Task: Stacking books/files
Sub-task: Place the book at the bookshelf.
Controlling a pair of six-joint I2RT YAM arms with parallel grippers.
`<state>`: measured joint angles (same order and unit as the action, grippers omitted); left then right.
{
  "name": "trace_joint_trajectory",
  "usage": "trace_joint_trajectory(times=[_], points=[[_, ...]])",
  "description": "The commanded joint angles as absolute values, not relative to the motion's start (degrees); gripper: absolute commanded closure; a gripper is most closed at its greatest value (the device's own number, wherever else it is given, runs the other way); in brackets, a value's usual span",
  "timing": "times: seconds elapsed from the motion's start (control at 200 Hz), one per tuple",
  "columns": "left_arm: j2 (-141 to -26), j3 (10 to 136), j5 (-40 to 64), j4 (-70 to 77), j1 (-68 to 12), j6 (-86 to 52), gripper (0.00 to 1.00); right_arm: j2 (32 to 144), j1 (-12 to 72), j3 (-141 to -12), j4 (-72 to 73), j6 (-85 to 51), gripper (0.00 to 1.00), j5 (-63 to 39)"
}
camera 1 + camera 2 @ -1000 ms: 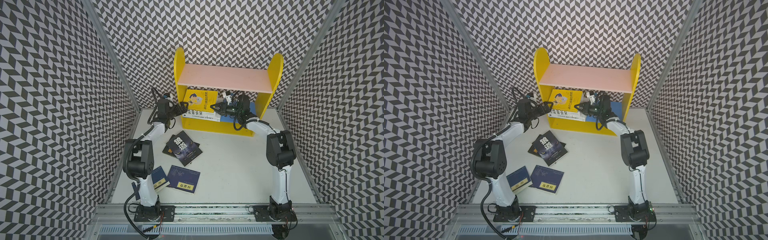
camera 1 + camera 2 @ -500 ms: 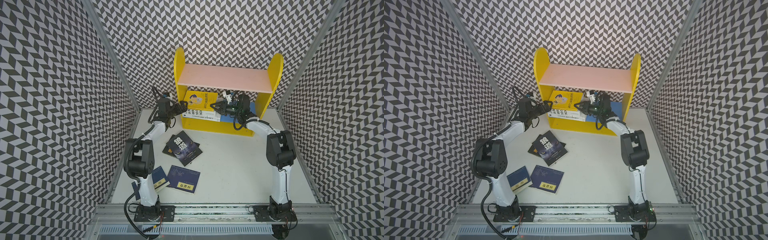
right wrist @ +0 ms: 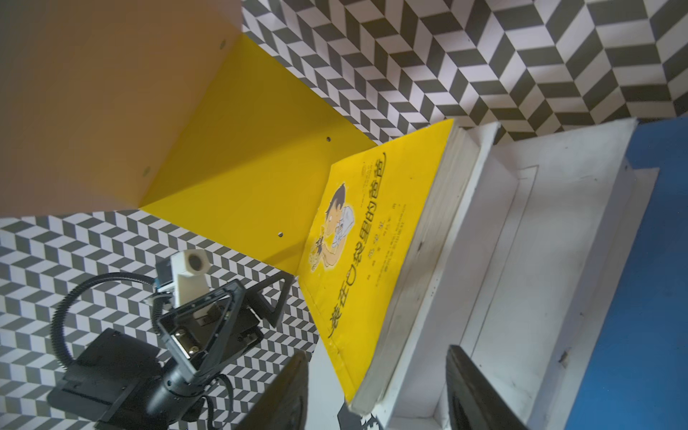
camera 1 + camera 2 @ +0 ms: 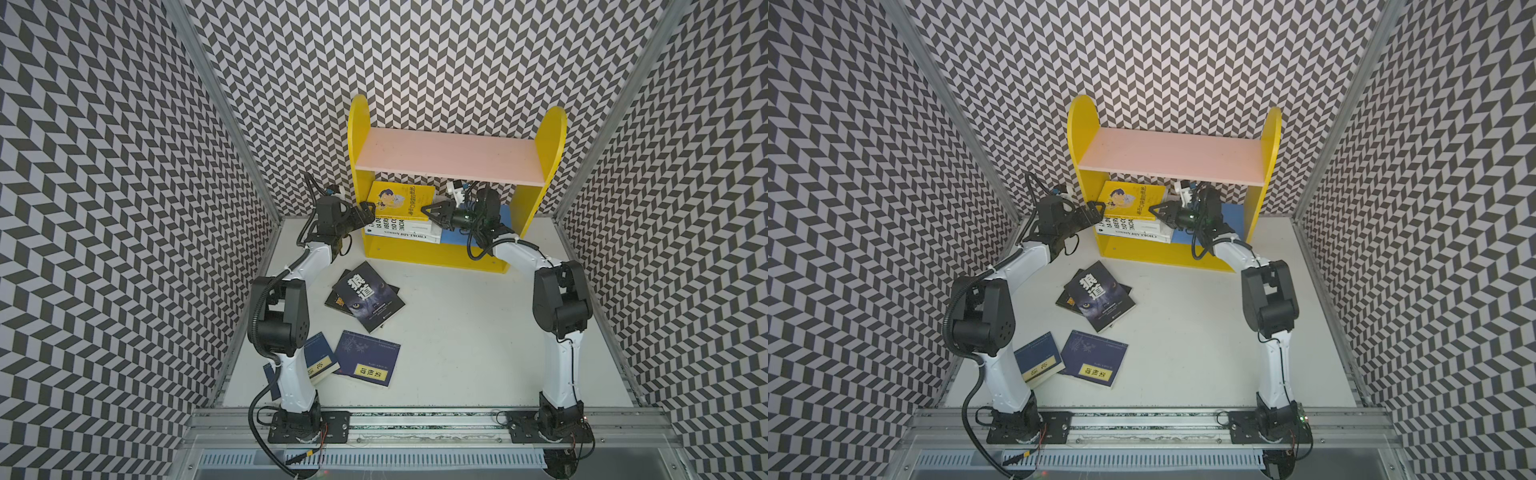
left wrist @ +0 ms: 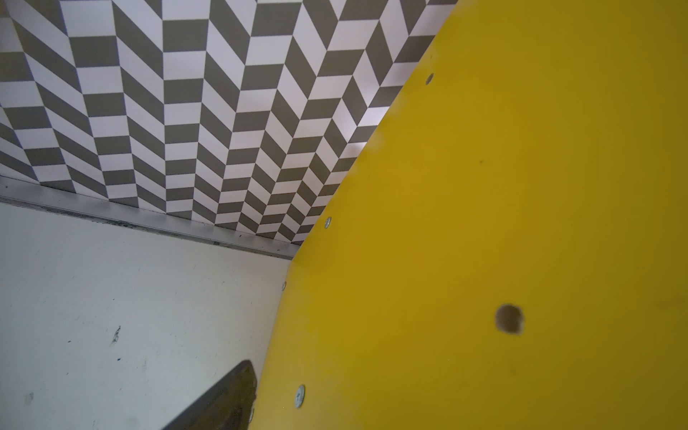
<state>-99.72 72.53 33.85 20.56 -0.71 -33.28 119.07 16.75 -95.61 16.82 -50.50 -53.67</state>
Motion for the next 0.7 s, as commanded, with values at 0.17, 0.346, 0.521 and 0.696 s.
trace_joint_trajectory(times=[0.17, 0.346, 0.521, 0.696], points=[[-103.1, 79.1, 31.4, 16.8, -4.2, -29.7, 0.00, 120.5, 16.3, -97.4, 23.6, -51.7, 0.89, -54.3], [-105.5, 81.9, 26.6, 13.7, -6.0, -28.3, 0.00, 121.1, 16.3, -98.4, 22.9, -51.6, 0.87, -52.9], [-106.9, 82.9, 20.4, 9.6, -6.9, -28.0, 0.00, 121.8, 16.3, -98.9, 22.5, -51.6, 0.84, -52.6], [-108.1, 83.0, 16.2, 6.9, -7.0, -28.8, 0.00, 121.6, 16.3, -99.2, 22.5, -51.7, 0.82, -52.2]])
